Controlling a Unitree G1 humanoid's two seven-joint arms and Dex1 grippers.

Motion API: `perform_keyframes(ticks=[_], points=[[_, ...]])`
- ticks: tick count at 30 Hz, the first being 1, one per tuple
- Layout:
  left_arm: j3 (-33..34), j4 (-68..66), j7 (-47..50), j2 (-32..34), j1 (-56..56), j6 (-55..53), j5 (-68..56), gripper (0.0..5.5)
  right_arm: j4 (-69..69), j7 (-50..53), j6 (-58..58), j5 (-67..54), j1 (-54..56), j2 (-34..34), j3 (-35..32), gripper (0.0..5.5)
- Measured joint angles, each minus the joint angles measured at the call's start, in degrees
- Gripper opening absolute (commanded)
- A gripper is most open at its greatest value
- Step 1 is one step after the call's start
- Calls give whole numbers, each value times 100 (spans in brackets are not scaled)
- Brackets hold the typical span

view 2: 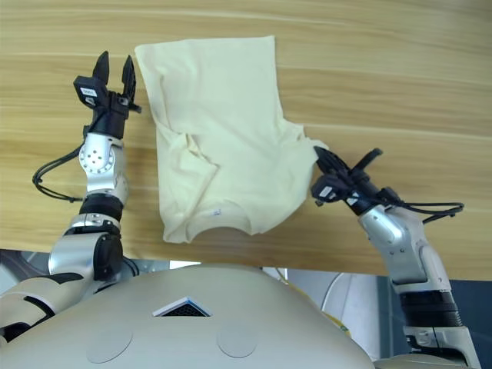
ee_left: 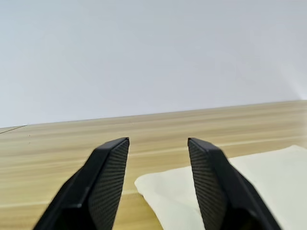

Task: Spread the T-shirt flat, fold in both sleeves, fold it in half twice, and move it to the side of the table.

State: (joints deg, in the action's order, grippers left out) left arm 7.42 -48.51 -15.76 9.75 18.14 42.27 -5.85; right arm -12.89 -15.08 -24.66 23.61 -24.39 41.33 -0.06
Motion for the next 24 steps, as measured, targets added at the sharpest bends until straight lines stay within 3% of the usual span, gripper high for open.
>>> perform_keyframes(ticks=[9, 17, 24], points=[[-144, -108, 0, -13, 0, 3, 141, 230, -636, -564, 96, 102, -64, -97, 530, 4], [-352, -113, 0, -130, 46, 9, 305, 230, 188, -697, 81, 943, 465, -441, 1582, 4], [-470, -39, -1, -215, 53, 9, 348, 230, 368, -813, 397, 560, 592, -744, 1756, 4]])
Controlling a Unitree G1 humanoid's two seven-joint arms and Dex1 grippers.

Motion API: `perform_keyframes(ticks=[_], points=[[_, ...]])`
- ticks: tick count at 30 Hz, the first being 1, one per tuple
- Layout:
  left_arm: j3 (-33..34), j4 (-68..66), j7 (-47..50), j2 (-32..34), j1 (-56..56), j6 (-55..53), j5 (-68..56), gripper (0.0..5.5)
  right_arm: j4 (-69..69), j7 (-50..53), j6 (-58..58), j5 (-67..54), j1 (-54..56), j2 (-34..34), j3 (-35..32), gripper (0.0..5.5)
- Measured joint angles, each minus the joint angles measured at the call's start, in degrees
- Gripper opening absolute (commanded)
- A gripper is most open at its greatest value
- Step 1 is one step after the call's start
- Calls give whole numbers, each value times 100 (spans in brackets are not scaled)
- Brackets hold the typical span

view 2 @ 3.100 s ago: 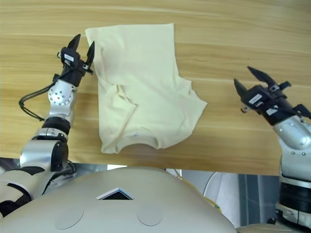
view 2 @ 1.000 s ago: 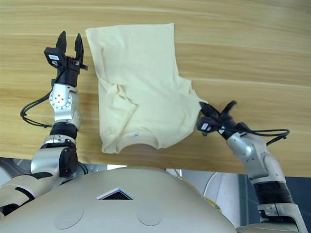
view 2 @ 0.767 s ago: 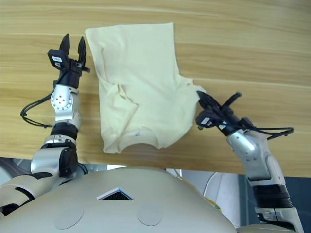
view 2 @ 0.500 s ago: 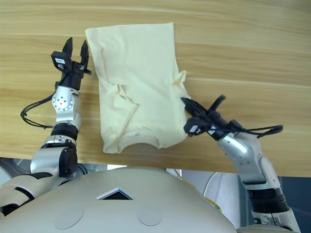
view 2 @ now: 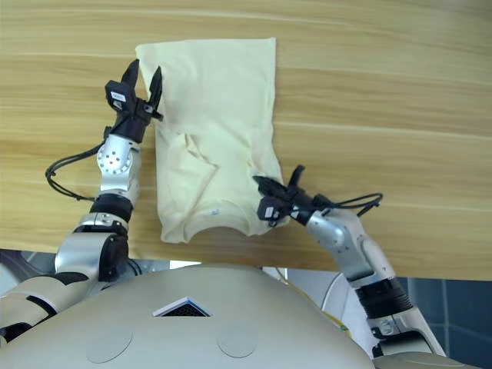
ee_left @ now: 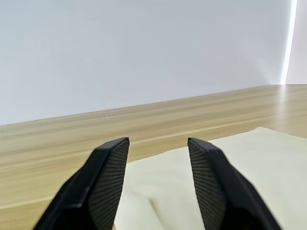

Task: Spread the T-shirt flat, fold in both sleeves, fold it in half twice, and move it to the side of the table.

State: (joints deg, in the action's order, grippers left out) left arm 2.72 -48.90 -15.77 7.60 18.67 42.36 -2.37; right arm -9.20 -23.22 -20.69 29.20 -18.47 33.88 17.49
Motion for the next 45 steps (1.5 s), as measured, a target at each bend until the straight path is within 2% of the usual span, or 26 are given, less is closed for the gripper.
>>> perform_keyframes(ticks=[8, 14, 20, 24, 38, 41, 43, 45], points=[[6, 210, -198, 36, -57, -5, -46, 230, 30, 54, 127, -290, 6, -22, -128, 144], [14, 797, -902, 262, -434, -41, -476, 230, 30, 79, 221, -330, 54, -67, -128, 144], [35, 845, -1286, 547, -502, -89, -536, 230, 67, 60, 316, -344, 146, -147, -97, 144], [208, 717, -1564, 755, -437, -155, -796, 230, -532, -307, 280, -505, -133, -114, 212, 144], [227, 7, -1772, 628, -234, -7, -833, 230, -1147, -706, 291, -637, -158, 156, 148, 144], [-16, 754, -2518, 1100, -810, 257, -791, 230, -627, -594, 244, -1049, 61, 348, -580, 144], [2, 1248, -3106, 1811, -1403, 436, -827, 230, -201, -420, 264, -1307, 244, 574, -1267, 144], [209, 1572, -3499, 2545, -1899, 558, -1034, 230, 91, -412, 194, -1464, 363, 709, -1508, 144]])
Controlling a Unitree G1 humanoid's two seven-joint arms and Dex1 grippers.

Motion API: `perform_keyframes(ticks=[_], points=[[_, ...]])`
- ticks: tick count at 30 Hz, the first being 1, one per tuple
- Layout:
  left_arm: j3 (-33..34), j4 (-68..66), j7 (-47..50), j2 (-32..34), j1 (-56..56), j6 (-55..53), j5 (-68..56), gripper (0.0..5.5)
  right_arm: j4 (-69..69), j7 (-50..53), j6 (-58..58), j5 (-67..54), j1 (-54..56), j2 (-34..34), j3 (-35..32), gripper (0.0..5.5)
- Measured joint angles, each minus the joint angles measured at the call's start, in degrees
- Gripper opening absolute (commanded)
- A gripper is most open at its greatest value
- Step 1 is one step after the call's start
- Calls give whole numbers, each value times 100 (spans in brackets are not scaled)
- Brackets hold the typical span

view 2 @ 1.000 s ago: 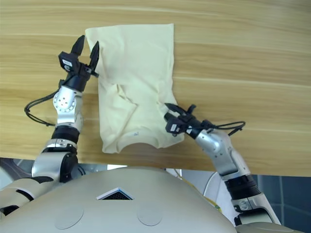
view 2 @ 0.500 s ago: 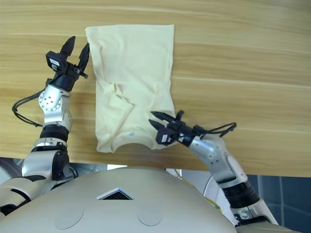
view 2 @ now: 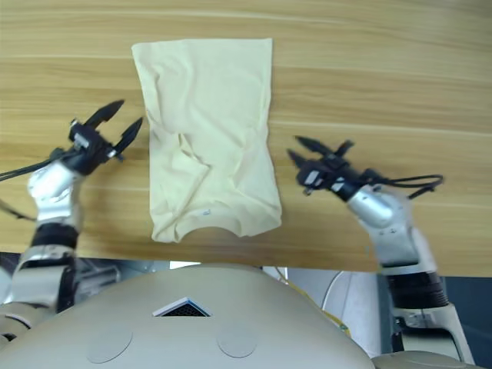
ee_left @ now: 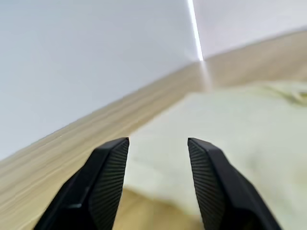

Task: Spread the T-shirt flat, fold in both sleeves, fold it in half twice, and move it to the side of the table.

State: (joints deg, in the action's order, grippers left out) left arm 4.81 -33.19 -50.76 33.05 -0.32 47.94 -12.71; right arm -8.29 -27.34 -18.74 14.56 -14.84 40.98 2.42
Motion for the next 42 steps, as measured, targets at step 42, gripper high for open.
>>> perform_keyframes(ticks=[42], points=[[-2195, 1721, 1837, 1221, -787, 1447, 3631, 230, -821, -1148, 667, -821, -572, 215, -44, 144]])
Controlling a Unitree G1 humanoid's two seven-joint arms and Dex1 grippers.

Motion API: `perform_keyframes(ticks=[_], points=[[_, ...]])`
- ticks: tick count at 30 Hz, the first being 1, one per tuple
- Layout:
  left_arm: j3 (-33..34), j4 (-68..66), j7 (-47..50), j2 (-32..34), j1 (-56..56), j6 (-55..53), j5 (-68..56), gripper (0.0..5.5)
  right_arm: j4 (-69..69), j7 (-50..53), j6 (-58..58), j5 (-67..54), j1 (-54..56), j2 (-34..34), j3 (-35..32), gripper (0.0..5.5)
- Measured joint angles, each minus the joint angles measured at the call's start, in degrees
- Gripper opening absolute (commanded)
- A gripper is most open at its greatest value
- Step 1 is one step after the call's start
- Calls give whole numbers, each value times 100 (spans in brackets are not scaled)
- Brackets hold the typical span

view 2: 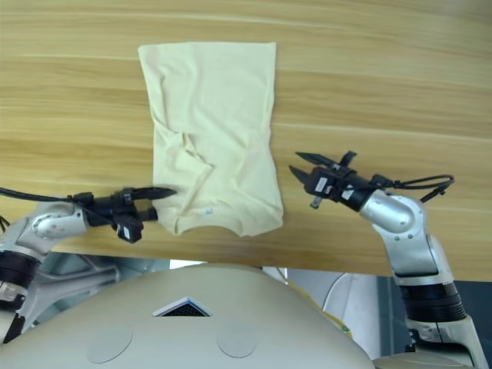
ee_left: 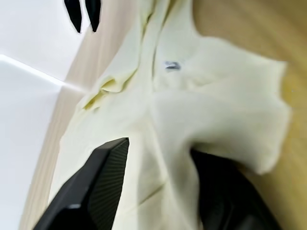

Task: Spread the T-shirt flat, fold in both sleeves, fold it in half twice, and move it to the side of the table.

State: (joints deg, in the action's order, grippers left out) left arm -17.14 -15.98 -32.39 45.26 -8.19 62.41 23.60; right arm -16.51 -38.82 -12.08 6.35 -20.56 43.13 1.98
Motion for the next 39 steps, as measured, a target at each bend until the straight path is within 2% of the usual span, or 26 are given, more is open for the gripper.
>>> perform_keyframes(ticks=[7, 11, 18, 29, 35, 39], points=[[-239, -223, 289, 73, 201, 56, 11, 230, 15, -24, -166, 41, -161, 103, -58, 144], [-319, -75, 207, 484, 64, 38, -213, 230, 289, -252, -592, 471, -203, 543, 17, 144], [-424, 91, 136, 757, -12, -59, -361, 230, 536, -297, -793, 799, -308, 696, 321, 144], [-618, 64, 40, 712, 285, -132, -366, 230, -133, 504, -543, 2259, -570, 777, 553, 144], [-731, 32, -44, 682, 473, -170, -426, 230, -235, 1538, -975, 3645, -690, 1000, 735, 144], [-843, -87, -161, 579, 733, -230, -494, 230, -486, 1899, -1443, 4036, -1025, 1268, 775, 144]])
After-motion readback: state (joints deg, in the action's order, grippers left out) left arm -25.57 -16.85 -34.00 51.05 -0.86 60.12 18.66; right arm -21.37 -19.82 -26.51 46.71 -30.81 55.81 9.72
